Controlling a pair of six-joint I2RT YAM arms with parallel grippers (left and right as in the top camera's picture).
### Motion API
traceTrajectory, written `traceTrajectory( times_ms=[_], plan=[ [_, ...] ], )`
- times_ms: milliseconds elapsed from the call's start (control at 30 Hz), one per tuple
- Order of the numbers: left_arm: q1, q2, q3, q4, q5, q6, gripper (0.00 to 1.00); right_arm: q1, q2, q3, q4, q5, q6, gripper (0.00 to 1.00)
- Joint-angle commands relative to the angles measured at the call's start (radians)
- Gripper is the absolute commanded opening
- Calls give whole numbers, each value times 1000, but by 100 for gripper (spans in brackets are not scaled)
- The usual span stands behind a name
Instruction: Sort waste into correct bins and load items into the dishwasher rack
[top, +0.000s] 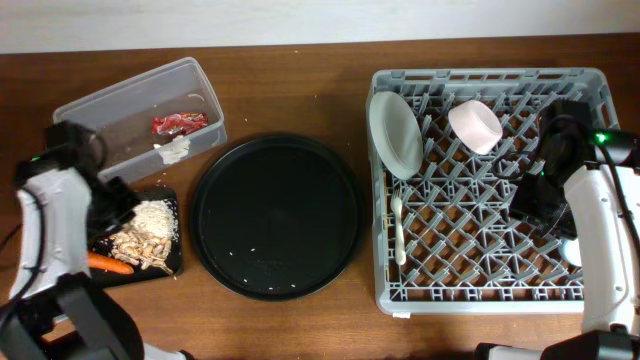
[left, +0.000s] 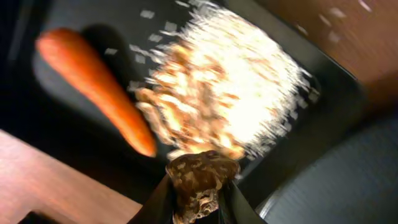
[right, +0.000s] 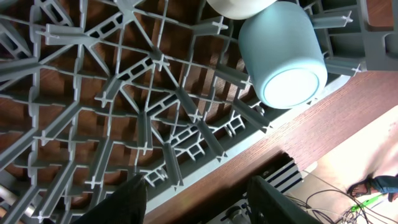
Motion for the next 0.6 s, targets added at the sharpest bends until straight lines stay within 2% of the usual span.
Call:
traceTrajectory(
  times_ms=[0,100,167,233,267,300,367,467,567],
  plan=[
    [114,-17,-50,75,-37,1,14,-6,-4,-2,0,-6,5,55],
    [190,-17,-133,161,-40,1,15,-6,-4,-2,-1,-6,5,55],
    [220,-17,-166,190,-40,1,26,-6,-4,-2,0,-5,5,55],
    [227,-17,-195,208,-40,0,28,-6,-4,-2,-1,-5,5,55],
    [227,-17,-204,212,-40,0,35,-6,-4,-2,-1,-5,5,55],
    [227,-17,-211,213,-39,0,47,-6,-4,-2,-1,-5,5,55],
    [227,-17,-211,212,-12,1,53,-6,-4,-2,-1,-5,5,55],
    [221,-21,-189,195,48,2,54,-6,-4,-2,0,-5,5,55],
    [143,-89,-100,118,139,35,54,-5,-4,-2,19,-60,4,68]
  ],
)
